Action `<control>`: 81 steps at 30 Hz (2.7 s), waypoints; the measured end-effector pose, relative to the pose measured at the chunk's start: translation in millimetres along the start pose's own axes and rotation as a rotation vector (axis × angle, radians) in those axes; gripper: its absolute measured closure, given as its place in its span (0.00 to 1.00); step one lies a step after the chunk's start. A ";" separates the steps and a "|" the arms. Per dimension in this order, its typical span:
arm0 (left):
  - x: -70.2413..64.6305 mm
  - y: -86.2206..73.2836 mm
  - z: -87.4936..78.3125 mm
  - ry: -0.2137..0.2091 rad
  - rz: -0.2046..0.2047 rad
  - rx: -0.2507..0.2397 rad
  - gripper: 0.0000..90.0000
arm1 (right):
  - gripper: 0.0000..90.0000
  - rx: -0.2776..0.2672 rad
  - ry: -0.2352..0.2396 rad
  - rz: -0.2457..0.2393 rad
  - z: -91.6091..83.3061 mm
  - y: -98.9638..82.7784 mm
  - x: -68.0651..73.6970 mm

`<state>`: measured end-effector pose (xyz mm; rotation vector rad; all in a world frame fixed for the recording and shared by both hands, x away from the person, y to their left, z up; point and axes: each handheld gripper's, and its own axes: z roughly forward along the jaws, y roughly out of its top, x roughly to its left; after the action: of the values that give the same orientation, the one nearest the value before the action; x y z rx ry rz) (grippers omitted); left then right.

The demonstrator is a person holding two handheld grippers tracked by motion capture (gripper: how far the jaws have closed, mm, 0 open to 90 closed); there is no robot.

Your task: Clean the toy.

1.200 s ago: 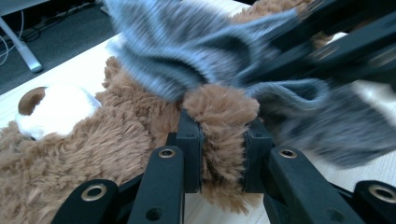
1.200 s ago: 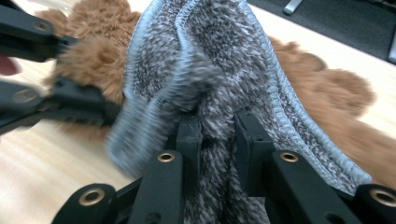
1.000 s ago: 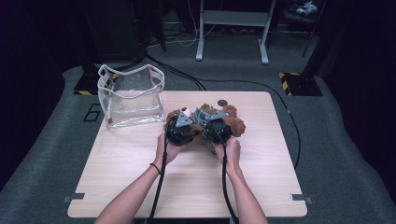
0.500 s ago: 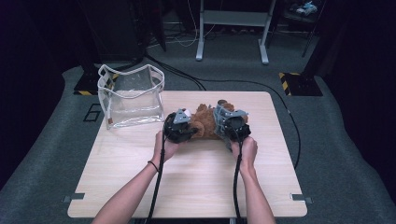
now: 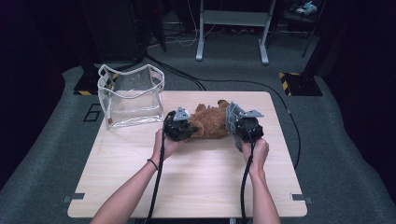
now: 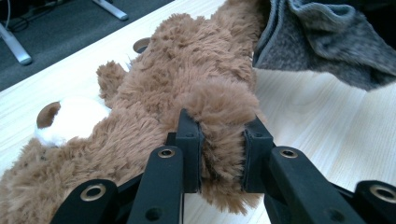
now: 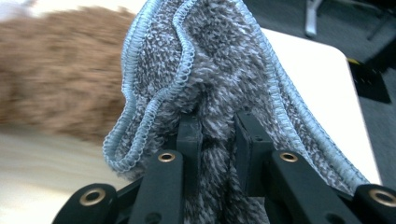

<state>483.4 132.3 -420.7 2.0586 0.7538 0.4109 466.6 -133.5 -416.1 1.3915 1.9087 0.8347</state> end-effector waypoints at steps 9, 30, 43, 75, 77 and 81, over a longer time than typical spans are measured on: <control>3.9 3.2 0.7 -0.029 -0.023 0.015 0.82 | 0.82 0.012 0.153 -0.136 10.0 2.5 58.7; 16.8 8.9 0.5 -0.060 -0.047 0.027 0.81 | 0.82 0.092 0.064 -0.096 20.1 -24.7 37.3; 16.5 11.7 -0.6 -0.066 -0.049 0.038 0.81 | 0.82 0.159 0.221 -0.194 48.4 -23.7 92.4; 23.6 17.0 1.8 -0.110 -0.085 0.046 0.79 | 0.81 0.090 0.429 -0.195 50.2 -30.0 139.5; 23.3 17.0 1.7 -0.109 -0.085 0.048 0.79 | 0.81 0.085 0.431 -0.173 52.8 -27.5 140.5; 25.8 16.3 -0.5 -0.114 -0.084 0.059 0.79 | 0.82 0.092 0.396 -0.138 55.7 -26.1 133.0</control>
<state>508.5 142.3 -406.7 2.0781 0.7884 0.2242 462.8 -4.9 -486.2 1.1928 2.3389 1.0235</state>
